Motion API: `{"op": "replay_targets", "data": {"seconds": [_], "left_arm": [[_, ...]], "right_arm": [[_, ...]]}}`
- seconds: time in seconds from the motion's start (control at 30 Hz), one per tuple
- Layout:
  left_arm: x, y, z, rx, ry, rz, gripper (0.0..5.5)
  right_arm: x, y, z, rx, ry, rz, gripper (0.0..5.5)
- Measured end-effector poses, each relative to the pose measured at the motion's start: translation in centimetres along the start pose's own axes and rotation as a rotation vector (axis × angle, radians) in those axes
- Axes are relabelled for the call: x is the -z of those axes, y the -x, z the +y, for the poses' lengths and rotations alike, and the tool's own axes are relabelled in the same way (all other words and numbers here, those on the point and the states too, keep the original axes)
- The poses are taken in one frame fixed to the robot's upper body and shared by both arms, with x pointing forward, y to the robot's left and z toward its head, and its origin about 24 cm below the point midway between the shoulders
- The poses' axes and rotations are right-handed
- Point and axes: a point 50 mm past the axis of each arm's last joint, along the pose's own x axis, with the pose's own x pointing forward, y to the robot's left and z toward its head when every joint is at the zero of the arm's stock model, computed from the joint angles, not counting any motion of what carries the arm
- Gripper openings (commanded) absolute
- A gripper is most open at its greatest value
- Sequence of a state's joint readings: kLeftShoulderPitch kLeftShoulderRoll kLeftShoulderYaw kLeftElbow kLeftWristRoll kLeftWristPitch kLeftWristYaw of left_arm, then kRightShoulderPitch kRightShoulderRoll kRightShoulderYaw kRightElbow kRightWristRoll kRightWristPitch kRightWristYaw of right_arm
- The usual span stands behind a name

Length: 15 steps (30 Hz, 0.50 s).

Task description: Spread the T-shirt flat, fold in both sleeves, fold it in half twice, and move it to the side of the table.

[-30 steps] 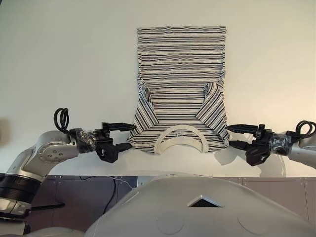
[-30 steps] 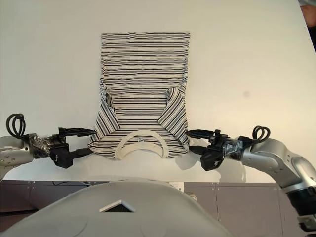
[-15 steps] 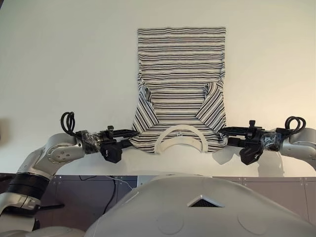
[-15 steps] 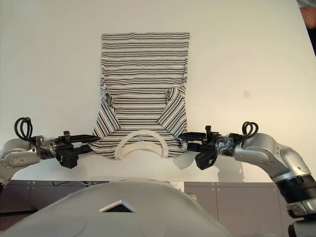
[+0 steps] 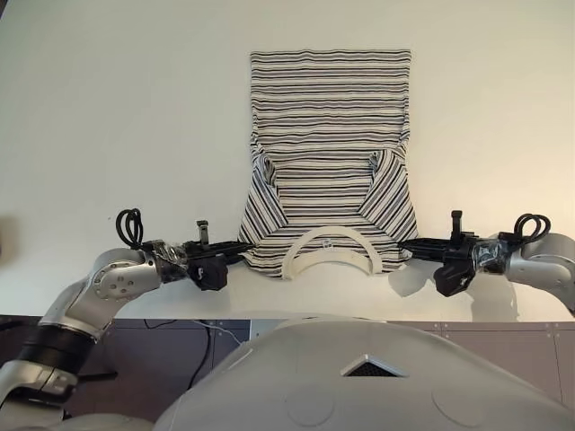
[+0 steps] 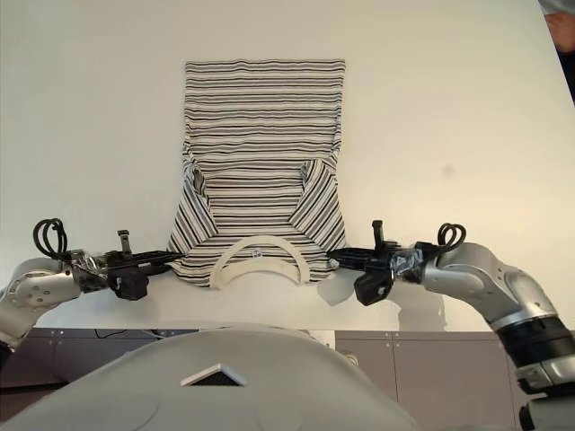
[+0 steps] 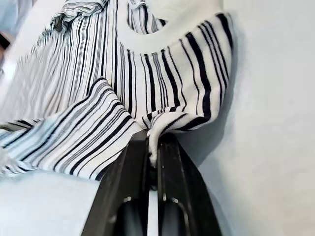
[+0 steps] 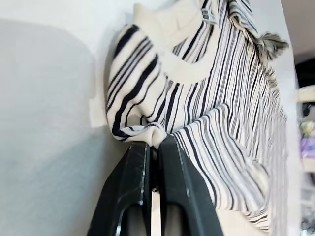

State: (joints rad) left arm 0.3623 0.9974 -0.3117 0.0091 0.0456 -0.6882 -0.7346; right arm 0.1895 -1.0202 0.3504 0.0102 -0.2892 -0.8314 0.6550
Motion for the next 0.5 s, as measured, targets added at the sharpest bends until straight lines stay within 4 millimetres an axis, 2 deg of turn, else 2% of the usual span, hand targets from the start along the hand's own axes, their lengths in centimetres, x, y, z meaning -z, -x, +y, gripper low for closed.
{"op": "replay_targets", "data": {"seconds": [0.1, 0.2, 0.3, 0.33, 0.4, 0.5], "left_arm": [[-1.0, 0.7, -0.9, 0.132, 0.164, -0.009, 0.10], [-1.7, 2.0, -2.1, 0.266, 0.358, -0.015, 0.10], [-1.5, 2.5, -1.7, 0.261, 0.532, -0.012, 0.10], [-1.3, 2.4, -0.7, 0.200, 0.609, -0.036, 0.10], [-1.6, 2.2, 3.6, 0.006, 0.706, -0.142, 0.10], [-1.9, 2.1, 10.1, -0.237, 0.743, -0.246, 0.10]], "right_arm": [[-1.6, 0.2, 0.6, -0.077, -0.224, -0.086, 0.14], [-3.5, 1.6, 1.1, -0.202, -0.428, -0.183, 0.14], [-3.4, 1.8, -0.1, -0.175, -0.526, -0.178, 0.14], [-2.7, 1.6, -1.0, -0.117, -0.593, -0.163, 0.14], [-1.3, 1.7, -4.7, 0.059, -0.706, -0.169, 0.14], [1.2, 1.6, -9.4, 0.287, -0.797, -0.158, 0.14]]}}
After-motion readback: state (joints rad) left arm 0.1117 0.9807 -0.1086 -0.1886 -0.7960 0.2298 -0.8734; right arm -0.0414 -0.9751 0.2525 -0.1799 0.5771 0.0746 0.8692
